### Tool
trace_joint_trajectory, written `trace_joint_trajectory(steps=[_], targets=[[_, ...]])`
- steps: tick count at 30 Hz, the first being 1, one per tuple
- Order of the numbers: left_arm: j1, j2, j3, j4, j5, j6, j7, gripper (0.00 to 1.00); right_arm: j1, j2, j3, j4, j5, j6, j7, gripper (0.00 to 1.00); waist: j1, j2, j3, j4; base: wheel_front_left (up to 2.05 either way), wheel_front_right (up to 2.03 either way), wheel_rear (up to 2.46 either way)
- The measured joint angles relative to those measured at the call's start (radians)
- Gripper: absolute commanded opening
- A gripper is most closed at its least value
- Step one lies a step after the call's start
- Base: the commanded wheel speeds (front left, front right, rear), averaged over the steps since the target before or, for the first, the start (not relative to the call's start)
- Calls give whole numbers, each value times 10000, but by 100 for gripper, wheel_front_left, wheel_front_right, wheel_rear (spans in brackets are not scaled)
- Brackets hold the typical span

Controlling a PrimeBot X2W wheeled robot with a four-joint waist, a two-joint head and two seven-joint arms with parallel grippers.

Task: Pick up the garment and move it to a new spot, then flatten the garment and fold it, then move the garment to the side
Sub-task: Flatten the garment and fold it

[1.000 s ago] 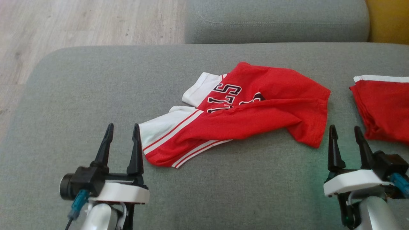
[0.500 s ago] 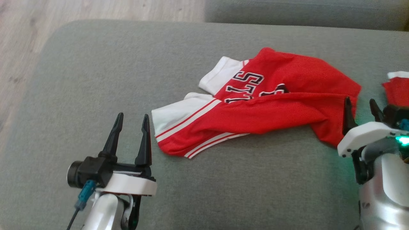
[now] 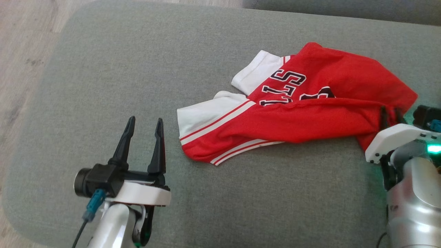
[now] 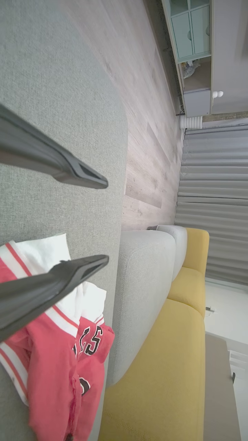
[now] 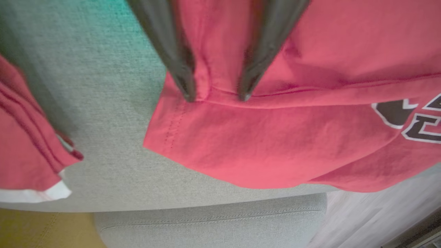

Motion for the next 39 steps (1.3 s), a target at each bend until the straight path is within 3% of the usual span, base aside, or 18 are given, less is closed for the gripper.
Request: trace_joint_trajectory(steps=[11, 14, 17, 22, 31, 39], targets=[[-53, -19, 203, 79, 84, 0, 0, 100, -71, -6, 894, -42, 253, 0, -1070, 0, -1, 0, -524, -538, 0, 0, 0], [-13, -17, 276, 84, 86, 0, 0, 100, 216, -12, 1323, -587, 731, 0, -1227, 0, -2, 0, -824, -725, 0, 0, 0], [164, -8, 464, 84, 84, 2, 0, 100, 931, -13, 2107, -1154, 1973, 0, -1133, 0, -3, 0, -1159, -949, 0, 0, 0], [691, 102, 777, 82, 82, 67, 0, 100, 2346, -8, 3344, -2286, 3103, 0, -408, 0, -3, 0, -1609, -1383, 0, 0, 0], [1076, 232, 1099, -56, 73, 71, 0, 100, 5691, -107, 4861, -5578, 3455, 0, 2240, 0, -4, 0, -2462, -2369, 0, 0, 0], [1076, 201, 1141, -56, 73, 61, 0, 100, 7130, -1218, 4989, -6034, 3407, 0, 3875, 0, -3, 0, -2732, -2648, 0, 0, 0]])
